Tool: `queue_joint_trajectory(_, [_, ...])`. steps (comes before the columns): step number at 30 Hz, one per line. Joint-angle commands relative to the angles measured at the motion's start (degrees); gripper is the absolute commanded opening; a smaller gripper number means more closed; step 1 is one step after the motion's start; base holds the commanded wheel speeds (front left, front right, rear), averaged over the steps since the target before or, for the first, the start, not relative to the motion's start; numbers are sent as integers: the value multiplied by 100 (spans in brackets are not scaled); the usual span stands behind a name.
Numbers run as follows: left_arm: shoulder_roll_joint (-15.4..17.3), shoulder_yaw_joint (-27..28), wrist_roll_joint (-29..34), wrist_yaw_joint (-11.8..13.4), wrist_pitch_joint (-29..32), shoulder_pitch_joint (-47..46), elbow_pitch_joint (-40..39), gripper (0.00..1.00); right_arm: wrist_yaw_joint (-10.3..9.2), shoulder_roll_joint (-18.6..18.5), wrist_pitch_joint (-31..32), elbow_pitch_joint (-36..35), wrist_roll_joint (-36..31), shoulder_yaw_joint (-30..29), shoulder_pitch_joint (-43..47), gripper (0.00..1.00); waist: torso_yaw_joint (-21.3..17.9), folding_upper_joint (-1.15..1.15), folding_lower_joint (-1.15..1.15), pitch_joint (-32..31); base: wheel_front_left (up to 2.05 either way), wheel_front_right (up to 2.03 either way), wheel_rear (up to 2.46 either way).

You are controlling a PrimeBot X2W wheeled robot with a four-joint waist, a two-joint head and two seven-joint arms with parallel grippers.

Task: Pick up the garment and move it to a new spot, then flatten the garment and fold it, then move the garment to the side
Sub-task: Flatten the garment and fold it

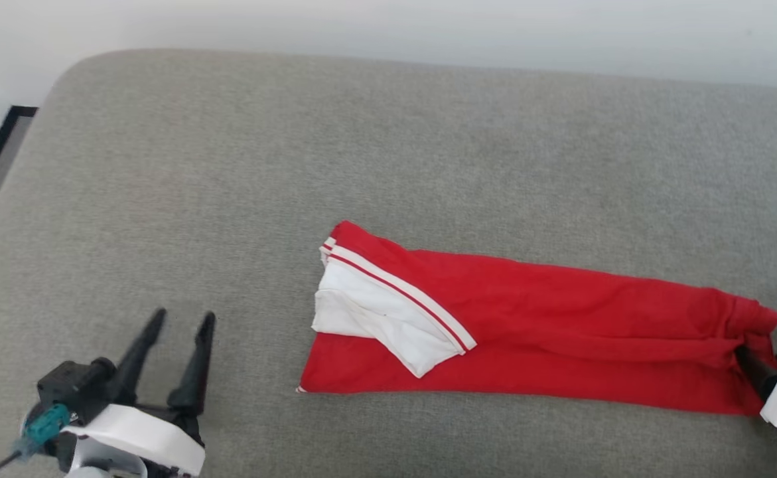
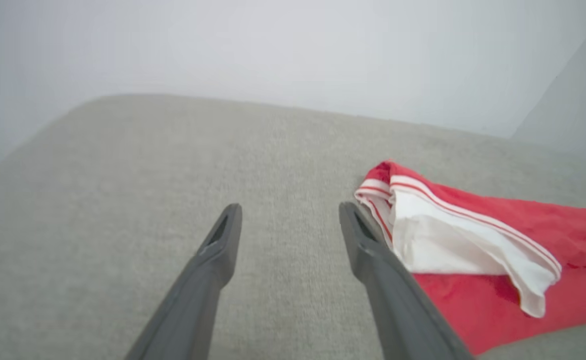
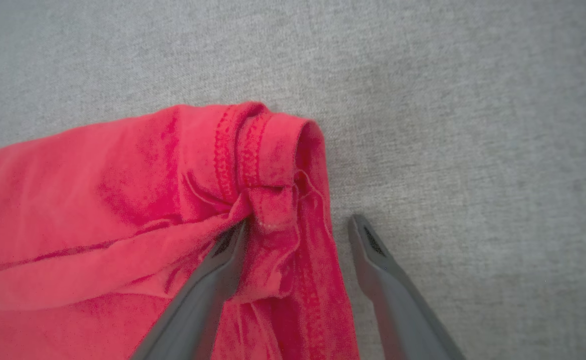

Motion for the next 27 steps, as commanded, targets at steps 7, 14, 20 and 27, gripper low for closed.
queue_joint_trajectory(7, [-631, 747, 1487, 13, -28, 522, -595, 100, 3, 68, 420, 420, 303, 215, -57, 100, 96, 0, 0, -149, 0, 0, 0])
queue_joint_trajectory(14, [-670, 621, 1556, 13, -28, 595, -544, 100, 3, 98, 410, 776, 290, 271, -234, 0, 50, 0, 0, -160, 0, 0, 0])
queue_joint_trajectory(20, [-666, 656, 1477, 13, -28, 638, -620, 100, -14, -216, 139, 872, 252, 21, -449, 0, -109, 0, 0, -151, 0, 0, 0])
queue_joint_trajectory(27, [-616, 747, 1553, 13, -29, 648, -749, 100, -11, -773, -27, 711, 137, -624, -397, 0, -328, 0, 0, -108, 0, 0, 0])
